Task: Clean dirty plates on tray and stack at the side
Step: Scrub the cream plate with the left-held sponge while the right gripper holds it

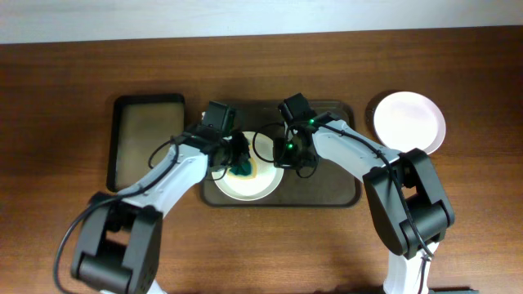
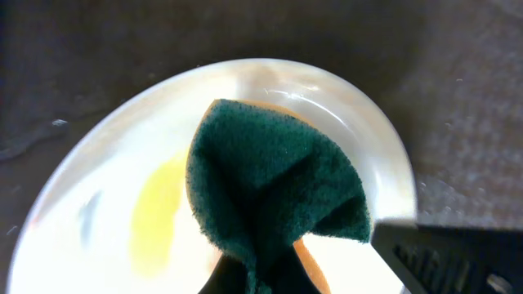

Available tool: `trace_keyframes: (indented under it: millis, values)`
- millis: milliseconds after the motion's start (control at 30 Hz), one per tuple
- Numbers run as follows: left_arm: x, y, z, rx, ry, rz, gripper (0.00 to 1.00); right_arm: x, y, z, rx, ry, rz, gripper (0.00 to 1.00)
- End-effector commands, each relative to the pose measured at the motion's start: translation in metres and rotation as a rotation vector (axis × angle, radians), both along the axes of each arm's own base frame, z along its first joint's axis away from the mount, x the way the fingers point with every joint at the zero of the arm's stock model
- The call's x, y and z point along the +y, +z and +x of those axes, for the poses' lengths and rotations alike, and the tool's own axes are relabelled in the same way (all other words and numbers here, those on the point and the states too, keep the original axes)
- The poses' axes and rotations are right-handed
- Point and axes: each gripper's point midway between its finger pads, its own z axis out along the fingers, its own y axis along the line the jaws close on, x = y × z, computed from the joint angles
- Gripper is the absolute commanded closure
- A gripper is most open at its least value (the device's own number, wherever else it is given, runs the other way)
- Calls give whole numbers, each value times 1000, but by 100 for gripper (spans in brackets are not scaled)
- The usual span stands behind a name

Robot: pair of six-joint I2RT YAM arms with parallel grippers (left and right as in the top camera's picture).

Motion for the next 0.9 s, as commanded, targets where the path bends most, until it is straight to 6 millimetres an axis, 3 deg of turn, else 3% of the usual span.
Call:
trace_keyframes:
  millis: [0,200,333,500,567,700,867]
  values:
    - [-1,-28,-2,48,1,27,100,-14,-18,-5,17,-25,-83,96]
    - [35,-57,2,43,34,243,100,-15,-19,-7,25,-25,-88,96]
    - [73,-56,6,-4,-37,502,100,-19,-23,-9,27,-28,-109,96]
    - [125,-36,6,-36,29,812,100,-24,-27,-12,30,-31,-131,96]
    - [135,-26,8,-53,51,876,100,-24,-28,-12,28,-31,-130,96]
    - [136,-10,13,-89,75,886,100,-24,-28,-12,26,-31,-129,96]
    - [133,32,21,-182,121,836,100,-24,-28,-12,27,-31,-129,96]
